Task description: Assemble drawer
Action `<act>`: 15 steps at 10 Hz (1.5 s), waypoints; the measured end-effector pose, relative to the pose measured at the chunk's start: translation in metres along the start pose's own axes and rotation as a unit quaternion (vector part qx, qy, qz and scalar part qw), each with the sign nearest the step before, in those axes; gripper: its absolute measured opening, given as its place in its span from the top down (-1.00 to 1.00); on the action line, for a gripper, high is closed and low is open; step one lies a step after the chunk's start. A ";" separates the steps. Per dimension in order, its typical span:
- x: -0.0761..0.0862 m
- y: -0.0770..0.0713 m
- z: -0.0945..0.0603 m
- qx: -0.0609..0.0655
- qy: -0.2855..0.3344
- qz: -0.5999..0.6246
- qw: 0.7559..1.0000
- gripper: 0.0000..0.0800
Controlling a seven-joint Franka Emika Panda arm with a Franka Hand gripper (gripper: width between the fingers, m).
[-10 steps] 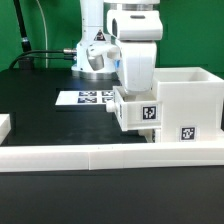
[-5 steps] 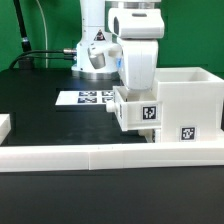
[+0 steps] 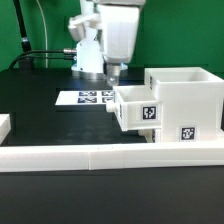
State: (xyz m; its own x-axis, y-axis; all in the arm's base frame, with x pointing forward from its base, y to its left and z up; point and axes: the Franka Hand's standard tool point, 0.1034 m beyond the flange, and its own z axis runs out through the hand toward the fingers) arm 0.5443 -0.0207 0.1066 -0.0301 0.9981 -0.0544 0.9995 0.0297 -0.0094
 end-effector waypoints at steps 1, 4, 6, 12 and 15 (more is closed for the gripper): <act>-0.012 -0.006 0.001 -0.002 0.001 0.005 1.000 -0.62; -0.012 -0.007 0.004 0.001 0.001 0.009 1.000 -0.62; -0.013 0.000 0.026 0.017 0.006 -0.023 1.000 -0.62; -0.023 0.001 0.030 0.020 0.009 -0.035 0.999 -0.62; -0.046 0.001 0.032 0.026 0.050 -0.051 0.997 -0.62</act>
Offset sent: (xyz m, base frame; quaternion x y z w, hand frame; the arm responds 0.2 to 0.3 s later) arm 0.0000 0.0000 0.0000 0.0000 0.0000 0.0000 1.0000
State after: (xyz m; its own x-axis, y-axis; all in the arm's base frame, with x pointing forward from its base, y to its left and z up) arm 0.5465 -0.0679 0.0774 -0.1287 0.9905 0.0483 0.9894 0.1315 -0.0610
